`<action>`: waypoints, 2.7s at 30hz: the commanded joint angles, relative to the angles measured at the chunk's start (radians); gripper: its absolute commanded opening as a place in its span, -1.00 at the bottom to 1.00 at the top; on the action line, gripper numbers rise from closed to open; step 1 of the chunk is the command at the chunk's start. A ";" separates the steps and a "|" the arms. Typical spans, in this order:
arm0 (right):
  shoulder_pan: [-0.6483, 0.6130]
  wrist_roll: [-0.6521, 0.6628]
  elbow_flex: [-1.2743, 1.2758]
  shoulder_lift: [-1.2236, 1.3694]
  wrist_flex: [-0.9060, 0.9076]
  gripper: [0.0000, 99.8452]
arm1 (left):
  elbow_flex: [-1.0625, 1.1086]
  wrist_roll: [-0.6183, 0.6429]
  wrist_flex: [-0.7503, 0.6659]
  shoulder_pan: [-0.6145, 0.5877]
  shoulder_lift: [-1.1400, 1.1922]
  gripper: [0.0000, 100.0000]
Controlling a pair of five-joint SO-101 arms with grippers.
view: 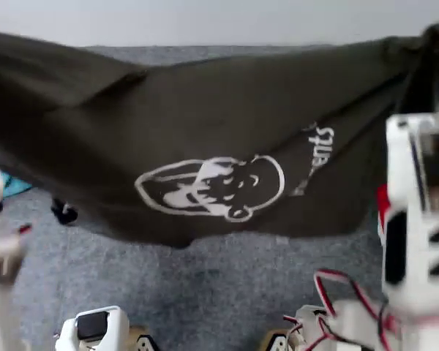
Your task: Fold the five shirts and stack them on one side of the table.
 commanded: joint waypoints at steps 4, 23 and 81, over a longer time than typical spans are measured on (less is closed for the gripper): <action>0.015 0.112 -0.011 -0.128 -0.018 -0.98 | -0.168 -0.009 -0.020 0.000 -0.006 -0.97; 0.007 0.083 0.239 0.329 0.140 -0.98 | 0.696 -0.252 0.135 0.081 0.005 -0.97; 0.084 0.086 0.279 1.056 0.147 -0.98 | 0.390 -0.181 0.741 0.316 0.709 -0.97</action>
